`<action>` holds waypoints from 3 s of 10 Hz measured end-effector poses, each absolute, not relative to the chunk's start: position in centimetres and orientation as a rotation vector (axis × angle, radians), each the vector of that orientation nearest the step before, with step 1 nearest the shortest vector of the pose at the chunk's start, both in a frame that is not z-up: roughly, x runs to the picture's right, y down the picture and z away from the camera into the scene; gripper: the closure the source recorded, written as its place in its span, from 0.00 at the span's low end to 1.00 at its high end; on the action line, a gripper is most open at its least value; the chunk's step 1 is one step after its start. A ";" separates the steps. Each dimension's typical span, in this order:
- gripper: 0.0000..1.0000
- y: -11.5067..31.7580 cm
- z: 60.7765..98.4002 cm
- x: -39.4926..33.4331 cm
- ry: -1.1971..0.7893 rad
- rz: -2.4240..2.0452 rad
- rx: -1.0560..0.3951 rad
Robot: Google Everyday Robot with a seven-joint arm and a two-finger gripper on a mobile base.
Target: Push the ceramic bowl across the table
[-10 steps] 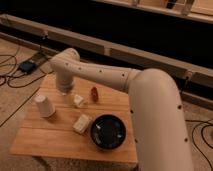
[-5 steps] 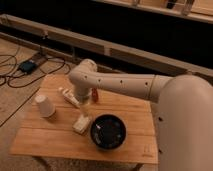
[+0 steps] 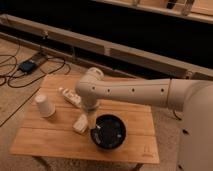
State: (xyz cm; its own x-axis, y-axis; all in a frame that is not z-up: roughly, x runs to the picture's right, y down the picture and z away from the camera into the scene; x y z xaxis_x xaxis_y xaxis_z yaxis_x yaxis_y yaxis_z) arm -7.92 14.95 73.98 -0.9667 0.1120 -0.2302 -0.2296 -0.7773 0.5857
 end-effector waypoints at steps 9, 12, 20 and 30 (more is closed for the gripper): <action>0.20 22.5 70.8 -2.7 1.458 2.837 -0.223; 0.20 23.9 72.3 -0.8 1.521 2.801 -0.215; 0.20 22.9 78.1 2.1 1.482 2.742 -0.173; 0.20 18.4 84.3 6.5 1.314 2.807 -0.101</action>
